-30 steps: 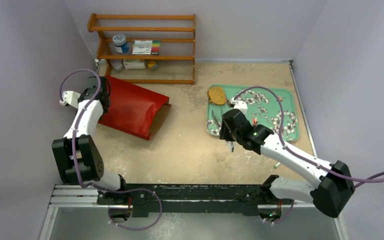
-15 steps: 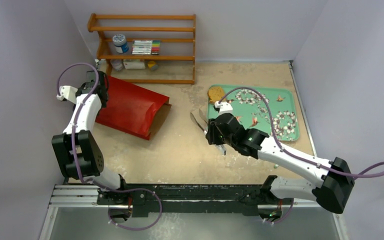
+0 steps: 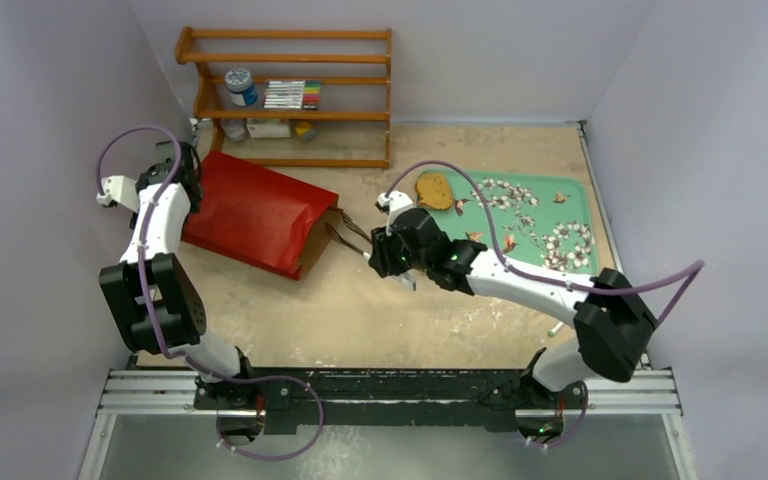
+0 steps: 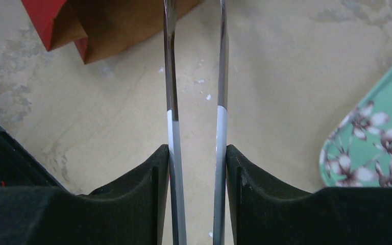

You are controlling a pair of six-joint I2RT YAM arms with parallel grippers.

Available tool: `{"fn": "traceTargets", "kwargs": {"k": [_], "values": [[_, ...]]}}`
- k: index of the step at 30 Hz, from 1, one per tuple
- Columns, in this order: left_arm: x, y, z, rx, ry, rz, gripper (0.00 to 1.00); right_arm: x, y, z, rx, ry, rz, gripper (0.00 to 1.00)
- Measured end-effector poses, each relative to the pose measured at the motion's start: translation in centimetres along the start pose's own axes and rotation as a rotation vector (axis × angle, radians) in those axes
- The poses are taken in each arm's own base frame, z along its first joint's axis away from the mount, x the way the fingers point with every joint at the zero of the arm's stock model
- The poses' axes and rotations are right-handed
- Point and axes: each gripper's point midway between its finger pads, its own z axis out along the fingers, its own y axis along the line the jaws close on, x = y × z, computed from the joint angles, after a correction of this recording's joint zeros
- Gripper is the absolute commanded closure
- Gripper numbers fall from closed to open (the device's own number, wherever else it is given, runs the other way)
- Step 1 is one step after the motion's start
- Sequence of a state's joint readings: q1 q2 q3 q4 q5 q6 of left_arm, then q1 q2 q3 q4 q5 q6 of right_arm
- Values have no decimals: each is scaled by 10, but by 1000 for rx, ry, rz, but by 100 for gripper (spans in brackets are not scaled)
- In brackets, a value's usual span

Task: Take the fake bread out of the paper bag
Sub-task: Take out the fake bread from the paper bag.

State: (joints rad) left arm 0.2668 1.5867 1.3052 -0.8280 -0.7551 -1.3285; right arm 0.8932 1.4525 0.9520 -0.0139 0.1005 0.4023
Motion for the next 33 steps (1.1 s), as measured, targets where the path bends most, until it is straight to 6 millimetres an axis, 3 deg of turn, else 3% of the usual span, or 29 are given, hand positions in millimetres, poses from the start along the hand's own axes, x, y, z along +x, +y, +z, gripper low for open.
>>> {"fn": "traceTargets", "kwargs": {"k": [8, 24, 28, 33], "values": [[8, 4, 12, -43, -12, 12, 50, -19, 26, 26, -114, -35, -56, 56], [23, 4, 36, -93, -39, 38, 49, 8, 53, 70, -291, 4, -134, 56], [30, -1, 45, -88, -38, 54, 49, 12, 62, 72, -319, 0, -151, 56], [41, -11, 57, -87, -27, 91, 49, 11, 87, 68, -383, -30, -175, 56]]}}
